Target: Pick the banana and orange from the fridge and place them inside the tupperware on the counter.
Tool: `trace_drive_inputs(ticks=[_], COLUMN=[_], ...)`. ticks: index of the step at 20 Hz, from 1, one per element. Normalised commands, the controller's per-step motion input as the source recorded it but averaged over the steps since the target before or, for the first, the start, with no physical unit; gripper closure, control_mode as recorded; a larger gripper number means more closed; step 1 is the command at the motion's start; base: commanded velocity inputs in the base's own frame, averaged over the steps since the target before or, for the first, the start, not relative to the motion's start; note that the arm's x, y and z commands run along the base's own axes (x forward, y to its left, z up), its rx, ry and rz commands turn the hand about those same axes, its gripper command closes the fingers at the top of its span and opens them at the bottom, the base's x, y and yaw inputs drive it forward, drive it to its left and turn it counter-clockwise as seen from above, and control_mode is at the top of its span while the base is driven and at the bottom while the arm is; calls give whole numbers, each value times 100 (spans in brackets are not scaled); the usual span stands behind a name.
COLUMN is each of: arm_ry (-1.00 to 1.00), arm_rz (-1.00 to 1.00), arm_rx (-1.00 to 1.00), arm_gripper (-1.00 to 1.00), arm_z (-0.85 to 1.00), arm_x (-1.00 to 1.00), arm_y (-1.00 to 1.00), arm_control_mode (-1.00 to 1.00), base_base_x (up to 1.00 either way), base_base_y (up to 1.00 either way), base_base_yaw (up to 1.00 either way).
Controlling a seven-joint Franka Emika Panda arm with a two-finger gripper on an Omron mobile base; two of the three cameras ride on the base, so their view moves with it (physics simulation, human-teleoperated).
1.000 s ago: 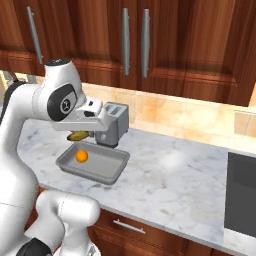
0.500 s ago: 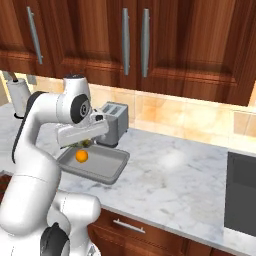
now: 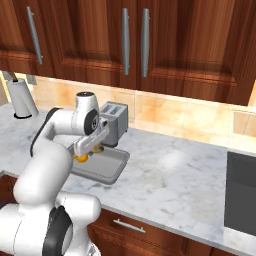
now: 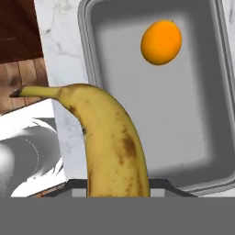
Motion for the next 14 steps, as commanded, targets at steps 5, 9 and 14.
trace_drive_inputs(ticks=[5,9,14], arm_ry=[-2,0,0], arm_rz=[4,0,0], arm_rx=[0,0,0], arm_gripper=[100,100,100], arm_z=[-67,-53,-44], arm_x=[69,72,72], arm_y=[0,0,0], arm_control_mode=[-100,-100,-100], base_base_x=[0,0,0], base_base_y=[0,0,0], base_base_yaw=[0,0,0])
